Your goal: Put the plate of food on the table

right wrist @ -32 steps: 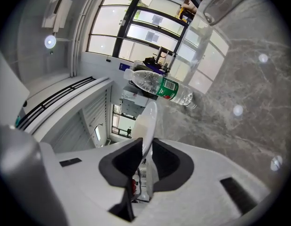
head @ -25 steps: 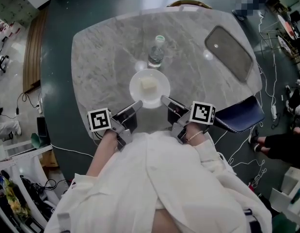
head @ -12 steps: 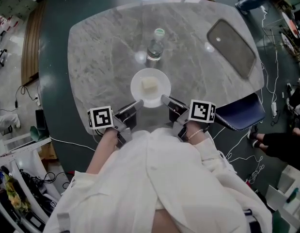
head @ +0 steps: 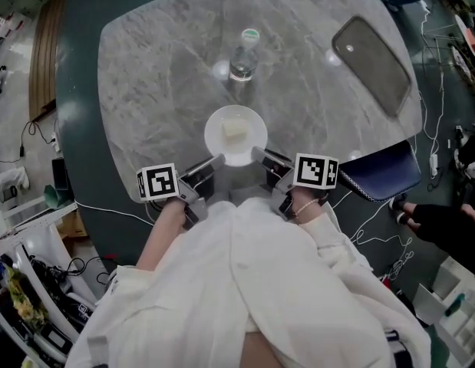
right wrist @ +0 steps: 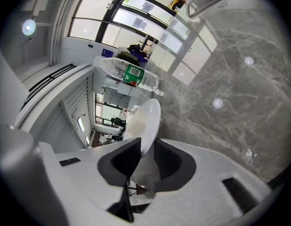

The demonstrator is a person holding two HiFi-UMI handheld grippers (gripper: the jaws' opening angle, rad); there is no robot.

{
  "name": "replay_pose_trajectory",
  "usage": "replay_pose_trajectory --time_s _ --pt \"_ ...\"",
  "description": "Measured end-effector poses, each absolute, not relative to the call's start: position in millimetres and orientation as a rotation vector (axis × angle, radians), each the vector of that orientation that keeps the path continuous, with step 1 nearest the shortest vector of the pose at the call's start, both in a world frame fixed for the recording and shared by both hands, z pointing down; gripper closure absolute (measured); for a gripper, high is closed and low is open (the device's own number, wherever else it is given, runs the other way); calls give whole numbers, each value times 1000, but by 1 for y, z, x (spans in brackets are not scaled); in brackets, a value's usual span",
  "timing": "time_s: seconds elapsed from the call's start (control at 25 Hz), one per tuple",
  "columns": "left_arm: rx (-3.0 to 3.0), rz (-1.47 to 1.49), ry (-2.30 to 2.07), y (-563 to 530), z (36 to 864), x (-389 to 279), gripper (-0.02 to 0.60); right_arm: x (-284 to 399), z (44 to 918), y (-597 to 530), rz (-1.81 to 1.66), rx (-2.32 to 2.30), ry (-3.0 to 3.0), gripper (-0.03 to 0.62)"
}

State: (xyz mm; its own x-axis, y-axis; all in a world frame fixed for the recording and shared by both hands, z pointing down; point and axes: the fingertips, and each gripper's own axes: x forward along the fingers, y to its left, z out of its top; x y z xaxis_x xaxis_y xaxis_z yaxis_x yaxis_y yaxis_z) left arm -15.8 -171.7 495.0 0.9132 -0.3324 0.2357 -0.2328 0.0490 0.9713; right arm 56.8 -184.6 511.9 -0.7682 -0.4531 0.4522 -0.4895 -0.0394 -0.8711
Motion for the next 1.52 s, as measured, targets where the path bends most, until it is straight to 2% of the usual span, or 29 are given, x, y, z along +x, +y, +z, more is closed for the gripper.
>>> replay_pose_trajectory --time_s 0.88,1.52 --pt "1367 -65 -511 -177 537 -28 555 45 551 -192 1966 998 -2061 540" --pt "1391 -30 -521 -218 539 -28 554 46 550 -234 1732 1055 -2069 523"
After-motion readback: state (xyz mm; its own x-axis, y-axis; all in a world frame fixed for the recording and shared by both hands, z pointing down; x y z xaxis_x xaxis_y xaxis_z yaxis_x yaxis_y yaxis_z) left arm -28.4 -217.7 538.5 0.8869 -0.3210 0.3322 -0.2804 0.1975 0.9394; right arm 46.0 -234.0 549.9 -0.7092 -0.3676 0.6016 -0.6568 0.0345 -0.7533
